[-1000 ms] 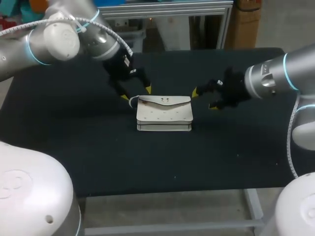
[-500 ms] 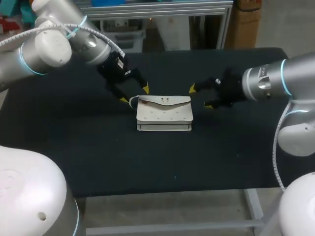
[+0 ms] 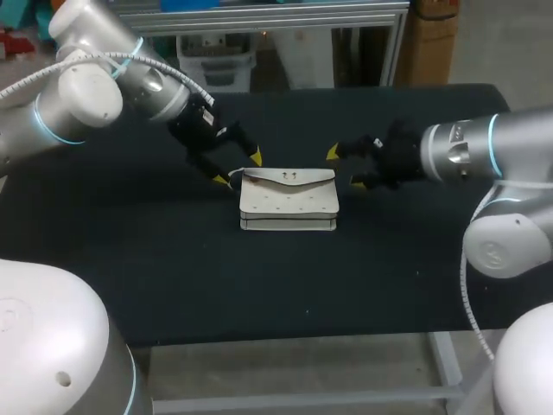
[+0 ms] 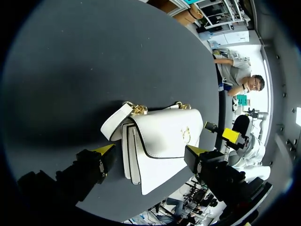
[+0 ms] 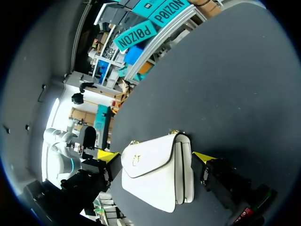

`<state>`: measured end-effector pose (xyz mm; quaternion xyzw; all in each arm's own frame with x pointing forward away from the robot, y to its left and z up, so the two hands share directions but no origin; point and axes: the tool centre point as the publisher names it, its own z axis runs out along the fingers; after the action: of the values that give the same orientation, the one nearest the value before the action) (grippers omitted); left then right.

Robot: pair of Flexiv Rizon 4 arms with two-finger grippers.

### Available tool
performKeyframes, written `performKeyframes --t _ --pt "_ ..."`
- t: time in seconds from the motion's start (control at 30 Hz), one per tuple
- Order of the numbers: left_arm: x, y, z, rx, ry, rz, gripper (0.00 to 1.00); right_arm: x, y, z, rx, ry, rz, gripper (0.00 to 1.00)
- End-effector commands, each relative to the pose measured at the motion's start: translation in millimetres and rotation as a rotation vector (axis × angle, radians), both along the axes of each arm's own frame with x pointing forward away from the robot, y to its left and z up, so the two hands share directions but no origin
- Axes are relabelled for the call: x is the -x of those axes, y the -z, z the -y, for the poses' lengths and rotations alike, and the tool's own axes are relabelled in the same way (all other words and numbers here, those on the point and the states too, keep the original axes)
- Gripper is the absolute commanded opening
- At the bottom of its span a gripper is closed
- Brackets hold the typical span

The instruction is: Pick up the bag, open it, inspect its contents, close it, and place it on the opposite side

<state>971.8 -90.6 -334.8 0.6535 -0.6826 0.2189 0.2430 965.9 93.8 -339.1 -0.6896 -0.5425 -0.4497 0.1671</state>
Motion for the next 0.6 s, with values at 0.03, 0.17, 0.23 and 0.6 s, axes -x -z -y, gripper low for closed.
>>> performKeyframes --t 0.03,0.17,0.23,0.6 --pt "-2.4 4 2 0.006 0.0 -0.004 1.0 -0.5 4 4 -0.033 -0.84 -0.62 1.0" --pt "-2.3 5 2 0.012 -0.015 -0.002 1.0 4.1 6 2 -0.039 -0.831 -0.638 1.0" --pt "-2.2 5 2 0.013 -0.018 0.001 1.0 6.1 6 2 -0.043 -0.833 -0.646 1.0" --pt "-2.4 8 3 0.029 -0.014 -0.003 1.0 5.3 12 -9 -0.104 -0.852 -0.652 0.97"
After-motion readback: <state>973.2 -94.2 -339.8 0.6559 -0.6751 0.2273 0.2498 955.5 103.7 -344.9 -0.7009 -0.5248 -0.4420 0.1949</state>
